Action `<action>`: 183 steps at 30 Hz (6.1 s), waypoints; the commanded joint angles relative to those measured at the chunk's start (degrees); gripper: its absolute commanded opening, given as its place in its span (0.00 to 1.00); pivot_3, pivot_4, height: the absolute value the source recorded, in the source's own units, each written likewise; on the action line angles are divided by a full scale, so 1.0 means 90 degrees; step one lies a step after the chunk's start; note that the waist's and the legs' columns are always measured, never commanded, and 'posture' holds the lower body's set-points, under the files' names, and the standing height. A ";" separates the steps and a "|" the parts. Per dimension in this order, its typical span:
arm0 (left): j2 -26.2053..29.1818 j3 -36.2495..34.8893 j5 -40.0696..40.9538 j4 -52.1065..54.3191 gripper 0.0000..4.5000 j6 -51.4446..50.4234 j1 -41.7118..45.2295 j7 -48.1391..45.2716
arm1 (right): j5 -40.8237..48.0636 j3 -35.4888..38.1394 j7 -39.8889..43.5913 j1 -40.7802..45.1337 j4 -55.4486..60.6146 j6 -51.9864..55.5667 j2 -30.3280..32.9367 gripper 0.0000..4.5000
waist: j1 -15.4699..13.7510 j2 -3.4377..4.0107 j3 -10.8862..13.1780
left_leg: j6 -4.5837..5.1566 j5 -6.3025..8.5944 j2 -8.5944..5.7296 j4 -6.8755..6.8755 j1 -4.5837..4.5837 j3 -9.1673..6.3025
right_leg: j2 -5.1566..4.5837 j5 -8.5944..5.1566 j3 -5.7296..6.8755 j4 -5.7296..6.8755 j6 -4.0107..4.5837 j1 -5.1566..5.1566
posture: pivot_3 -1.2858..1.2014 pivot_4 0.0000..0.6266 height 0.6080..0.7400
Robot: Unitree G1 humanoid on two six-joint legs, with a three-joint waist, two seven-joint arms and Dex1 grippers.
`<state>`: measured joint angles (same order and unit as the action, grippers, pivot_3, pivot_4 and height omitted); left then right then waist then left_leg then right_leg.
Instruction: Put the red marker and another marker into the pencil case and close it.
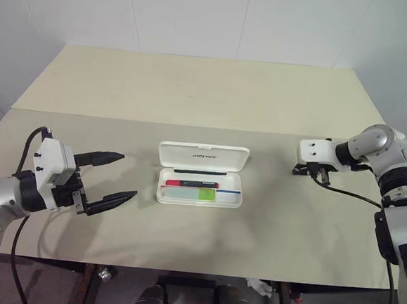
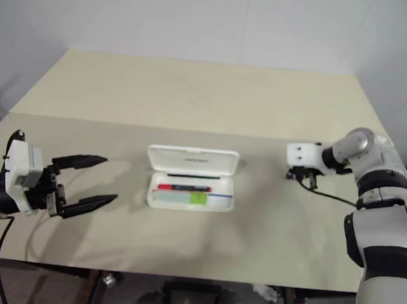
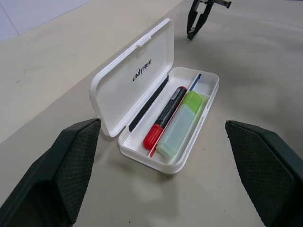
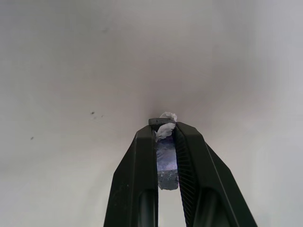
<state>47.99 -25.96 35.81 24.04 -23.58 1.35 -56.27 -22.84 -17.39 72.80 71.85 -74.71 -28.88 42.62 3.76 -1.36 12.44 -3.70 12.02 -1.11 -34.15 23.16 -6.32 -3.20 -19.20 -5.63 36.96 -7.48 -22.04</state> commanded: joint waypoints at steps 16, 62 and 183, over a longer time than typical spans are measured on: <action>0.0067 0.0596 -0.0099 -0.0852 1.00 0.0453 0.0843 -0.0457 | 0.3041 0.1592 0.1483 -0.2557 0.5257 0.2996 0.0425 0.06 | -0.0062 0.0001 0.0000 | 0.0000 0.0000 0.0002 -0.0005 0.0002 -0.0002 | 0.0000 0.0000 0.0001 0.0006 -0.0001 -0.0001 | 0.52 0.24 1.00; -0.0177 0.1450 -0.0381 -0.1244 1.00 0.0763 0.1338 -0.0752 | 0.2896 0.0023 0.0274 -0.3228 0.8202 0.4595 -0.0515 0.75 | -0.0077 -0.0005 -0.0003 | 0.0001 0.0000 0.0003 -0.0012 0.0009 -0.0006 | -0.0001 0.0000 0.0003 0.0008 -0.0001 -0.0007 | 0.52 0.24 1.00; -0.1170 0.1813 -0.2815 -1.0925 0.01 0.3711 0.7302 -0.1210 | 0.5948 0.2724 0.0254 -0.4370 0.7569 0.4693 -0.0319 1.00 | -0.0077 -0.0019 -0.0008 | 0.0004 -0.0007 -0.0013 -0.0041 0.0056 -0.0010 | -0.0001 -0.0006 0.0009 0.0061 -0.0013 -0.0058 | 0.52 0.24 1.00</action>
<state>37.43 -9.65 11.58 -74.16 9.41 65.19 -67.51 29.98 5.15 75.74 32.78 -9.04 13.70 38.97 3.07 -1.53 12.36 -3.66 11.95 -1.22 -34.58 23.66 -6.42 -3.20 -19.26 -5.55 37.54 -7.60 -22.56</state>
